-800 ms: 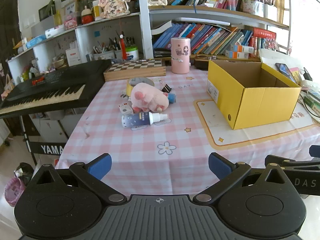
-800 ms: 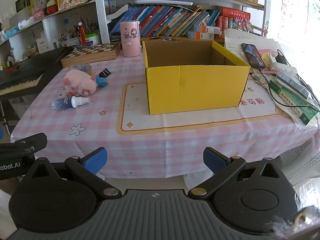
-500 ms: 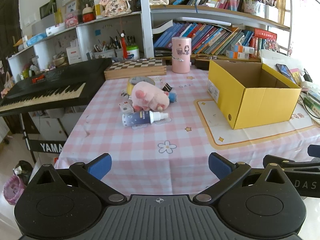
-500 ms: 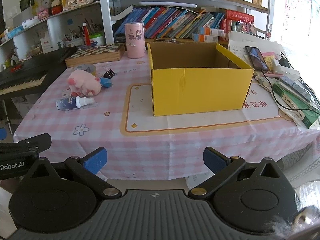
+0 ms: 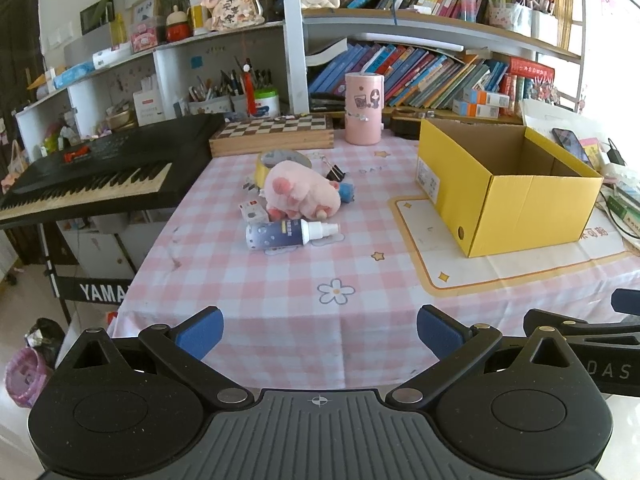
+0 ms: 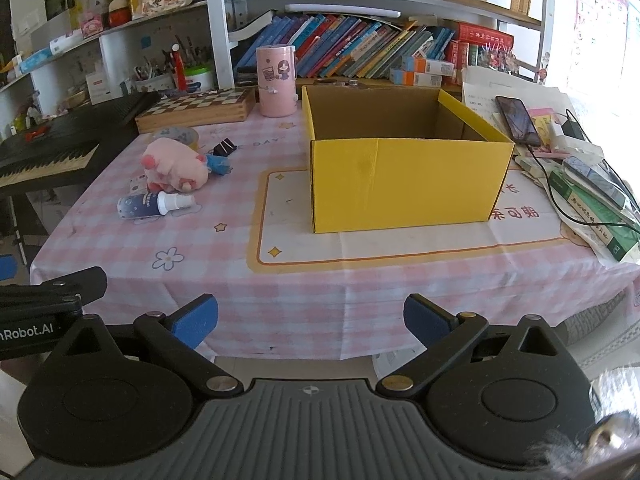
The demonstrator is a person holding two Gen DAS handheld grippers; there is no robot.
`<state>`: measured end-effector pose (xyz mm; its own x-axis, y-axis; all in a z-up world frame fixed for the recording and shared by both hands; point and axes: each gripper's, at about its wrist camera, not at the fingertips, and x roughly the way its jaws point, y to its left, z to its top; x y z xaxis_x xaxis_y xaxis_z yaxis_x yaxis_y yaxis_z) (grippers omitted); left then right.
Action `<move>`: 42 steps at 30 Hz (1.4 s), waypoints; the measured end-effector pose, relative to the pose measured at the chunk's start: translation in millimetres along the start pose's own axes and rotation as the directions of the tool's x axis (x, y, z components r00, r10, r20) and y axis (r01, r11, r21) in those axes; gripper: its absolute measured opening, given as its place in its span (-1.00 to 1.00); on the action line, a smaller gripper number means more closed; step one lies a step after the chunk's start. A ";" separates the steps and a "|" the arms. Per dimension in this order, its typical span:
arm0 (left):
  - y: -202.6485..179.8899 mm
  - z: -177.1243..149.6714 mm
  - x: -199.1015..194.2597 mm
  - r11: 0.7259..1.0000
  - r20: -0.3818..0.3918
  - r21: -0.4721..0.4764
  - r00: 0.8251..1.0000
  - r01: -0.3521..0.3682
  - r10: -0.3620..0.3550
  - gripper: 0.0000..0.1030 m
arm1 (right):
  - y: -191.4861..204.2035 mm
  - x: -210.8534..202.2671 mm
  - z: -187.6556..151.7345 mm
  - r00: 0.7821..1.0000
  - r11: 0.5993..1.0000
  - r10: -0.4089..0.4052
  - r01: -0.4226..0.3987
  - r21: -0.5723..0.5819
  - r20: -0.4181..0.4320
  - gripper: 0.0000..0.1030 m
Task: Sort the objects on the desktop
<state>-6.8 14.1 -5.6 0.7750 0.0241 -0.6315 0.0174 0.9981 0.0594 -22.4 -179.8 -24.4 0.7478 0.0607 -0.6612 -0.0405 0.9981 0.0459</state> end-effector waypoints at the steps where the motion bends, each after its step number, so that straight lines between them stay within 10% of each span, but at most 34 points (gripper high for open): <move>1: 0.2 0.1 0.1 1.000 -0.001 -0.001 1.000 -0.001 0.001 1.00 | 0.1 -0.1 -0.1 1.000 1.000 -0.001 0.001 0.000 0.000 0.96; 42: 30.3 -6.7 -4.6 1.000 0.016 -0.001 1.000 -0.010 0.010 1.00 | 31.8 5.7 -0.3 0.999 0.998 0.039 -0.040 -0.045 -0.020 0.66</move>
<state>-14.1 44.6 -6.0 0.7851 0.0336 -0.6185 0.0085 0.9978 0.0650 -19.6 -147.7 -26.9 0.7320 0.0995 -0.6739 -0.0999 0.9943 0.0384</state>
